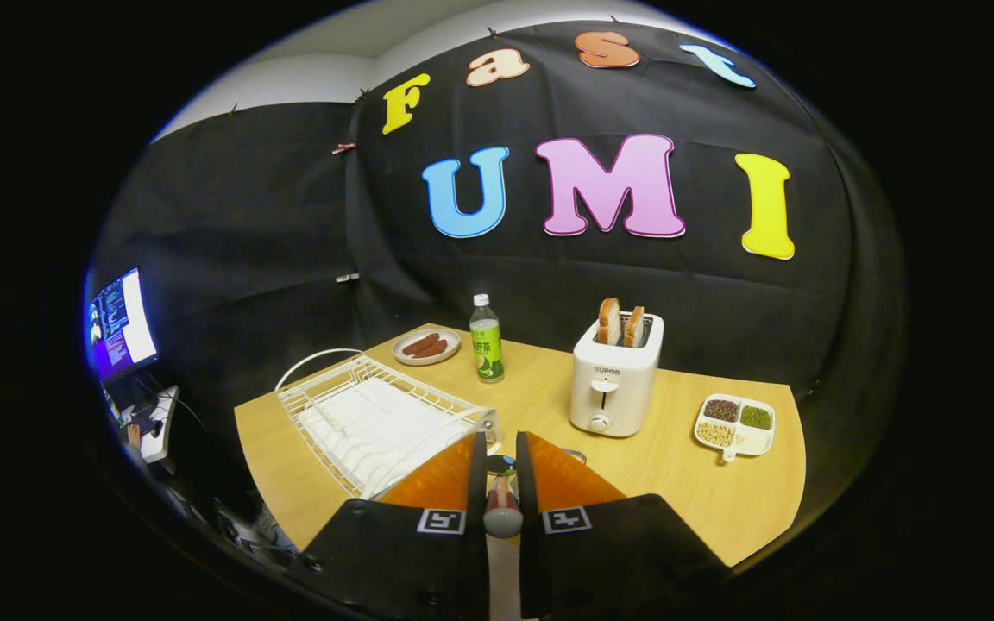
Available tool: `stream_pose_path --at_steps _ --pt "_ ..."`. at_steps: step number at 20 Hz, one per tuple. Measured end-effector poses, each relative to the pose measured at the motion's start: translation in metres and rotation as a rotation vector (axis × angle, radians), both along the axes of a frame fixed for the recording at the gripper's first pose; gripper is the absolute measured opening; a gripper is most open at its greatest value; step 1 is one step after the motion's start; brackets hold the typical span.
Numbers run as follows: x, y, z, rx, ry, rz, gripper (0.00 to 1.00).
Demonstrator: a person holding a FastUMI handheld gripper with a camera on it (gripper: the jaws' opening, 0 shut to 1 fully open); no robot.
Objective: Take the plate from the dish rack, then take the spoon from the basket and place it into the plate.
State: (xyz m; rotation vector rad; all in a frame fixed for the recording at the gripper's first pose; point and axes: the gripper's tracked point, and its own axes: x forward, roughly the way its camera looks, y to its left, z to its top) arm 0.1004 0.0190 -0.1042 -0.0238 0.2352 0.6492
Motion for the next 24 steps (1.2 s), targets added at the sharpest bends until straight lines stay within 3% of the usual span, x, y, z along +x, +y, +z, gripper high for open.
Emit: stream_pose_path --at_steps 7,17,24 --pt "-0.036 0.002 -0.032 -0.05 0.052 0.07 0.17" --pt "-0.048 0.003 -0.111 -0.124 0.17 0.096 0.18" --pt "-0.048 0.009 -0.127 -0.169 0.161 0.129 0.19"
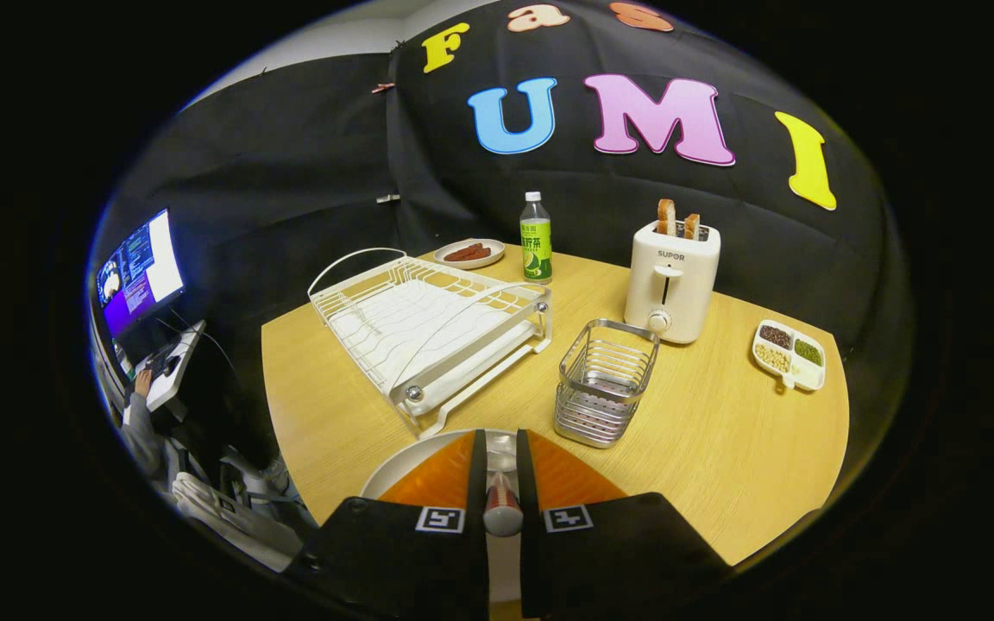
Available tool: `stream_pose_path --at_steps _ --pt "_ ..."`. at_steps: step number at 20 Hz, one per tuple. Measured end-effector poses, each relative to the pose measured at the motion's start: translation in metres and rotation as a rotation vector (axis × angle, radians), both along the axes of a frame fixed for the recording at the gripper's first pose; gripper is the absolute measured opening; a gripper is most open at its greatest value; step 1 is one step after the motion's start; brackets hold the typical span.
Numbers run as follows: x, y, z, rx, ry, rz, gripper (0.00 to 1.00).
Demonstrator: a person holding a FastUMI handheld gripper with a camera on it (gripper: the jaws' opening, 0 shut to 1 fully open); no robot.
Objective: Take the plate from the dish rack, then take the spoon from the basket and place it into the plate.
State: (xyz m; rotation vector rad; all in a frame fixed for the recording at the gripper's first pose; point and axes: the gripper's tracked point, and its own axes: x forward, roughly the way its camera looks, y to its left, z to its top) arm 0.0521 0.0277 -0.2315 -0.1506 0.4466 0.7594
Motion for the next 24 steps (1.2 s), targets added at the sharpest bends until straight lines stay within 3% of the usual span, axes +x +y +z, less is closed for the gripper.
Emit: stream_pose_path --at_steps 5,7,10,14,24 --pt "-0.003 -0.003 -0.007 0.004 0.056 0.001 0.22" --pt "-0.002 -0.005 0.0 0.024 0.071 -0.024 0.41" --pt "0.004 -0.014 0.022 0.052 0.052 -0.077 0.97" --pt "0.016 -0.03 0.069 0.071 -0.028 -0.182 0.99" --pt "0.024 -0.028 0.229 0.228 -0.275 -0.551 0.99"
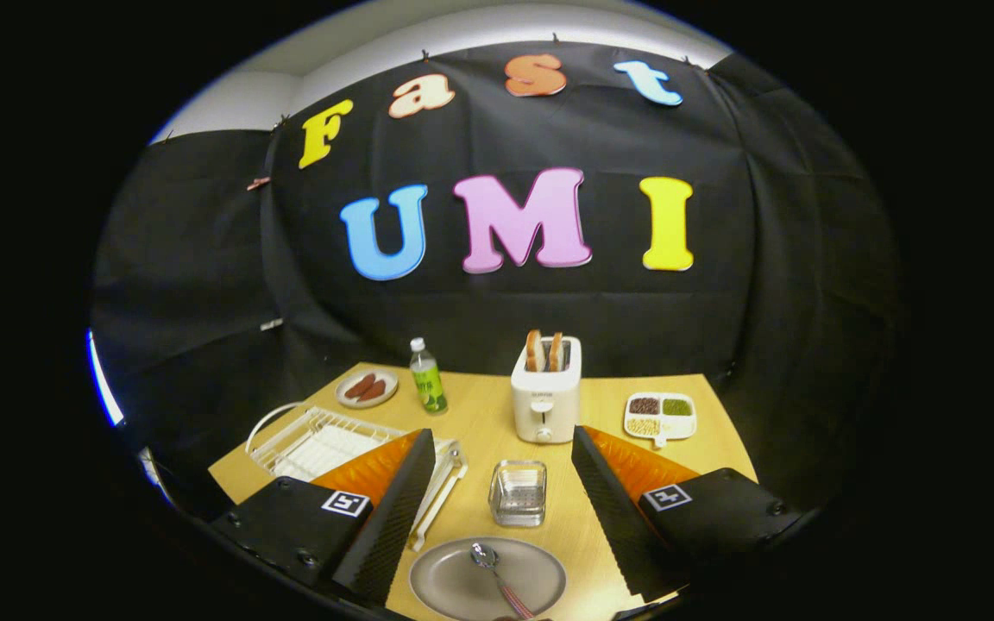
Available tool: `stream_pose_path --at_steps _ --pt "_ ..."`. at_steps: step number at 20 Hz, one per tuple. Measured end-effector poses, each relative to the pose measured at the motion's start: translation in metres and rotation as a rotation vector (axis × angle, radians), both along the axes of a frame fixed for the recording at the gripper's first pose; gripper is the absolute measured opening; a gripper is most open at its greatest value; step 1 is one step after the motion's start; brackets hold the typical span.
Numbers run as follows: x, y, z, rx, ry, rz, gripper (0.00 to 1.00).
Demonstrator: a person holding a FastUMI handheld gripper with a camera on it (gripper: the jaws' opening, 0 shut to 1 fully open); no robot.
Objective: Take the plate from the dish rack, then take the spoon from the basket and place it into the plate.
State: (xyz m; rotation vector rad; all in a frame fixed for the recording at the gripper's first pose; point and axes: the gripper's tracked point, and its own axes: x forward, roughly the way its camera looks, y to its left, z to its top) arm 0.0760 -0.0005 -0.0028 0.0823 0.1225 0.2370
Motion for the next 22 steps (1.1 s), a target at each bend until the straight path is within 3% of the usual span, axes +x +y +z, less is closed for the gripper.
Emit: stream_pose_path --at_steps 6,13,22 --pt "-0.039 0.006 0.056 -0.008 -0.136 -0.151 0.98" --pt "-0.082 -0.005 0.041 0.018 -0.11 -0.279 0.98" --pt "-0.09 -0.007 0.034 0.052 -0.087 -0.31 0.98"
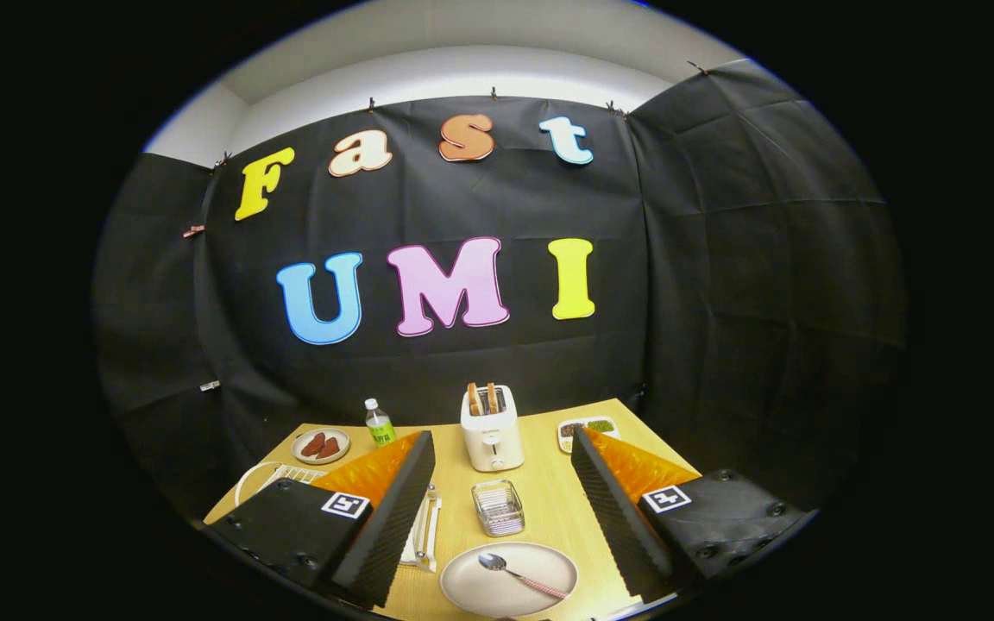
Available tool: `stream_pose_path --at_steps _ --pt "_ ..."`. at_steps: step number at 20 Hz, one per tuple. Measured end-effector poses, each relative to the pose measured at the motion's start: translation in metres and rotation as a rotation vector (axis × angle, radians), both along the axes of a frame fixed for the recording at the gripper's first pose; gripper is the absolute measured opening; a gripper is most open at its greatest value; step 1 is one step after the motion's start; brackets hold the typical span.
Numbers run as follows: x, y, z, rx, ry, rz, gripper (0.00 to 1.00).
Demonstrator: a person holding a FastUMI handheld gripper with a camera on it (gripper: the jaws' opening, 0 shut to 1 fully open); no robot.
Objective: Take the plate from the dish rack, then take the spoon from the basket and place it into the plate.
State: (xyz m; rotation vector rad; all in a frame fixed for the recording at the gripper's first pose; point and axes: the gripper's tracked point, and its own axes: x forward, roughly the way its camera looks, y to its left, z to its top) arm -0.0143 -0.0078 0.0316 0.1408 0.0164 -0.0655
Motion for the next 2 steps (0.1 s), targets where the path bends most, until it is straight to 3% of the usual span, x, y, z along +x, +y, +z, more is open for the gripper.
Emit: stream_pose_path --at_steps 2 --pt "0.0018 0.0024 0.0016 0.009 0.001 0.003 0.98"
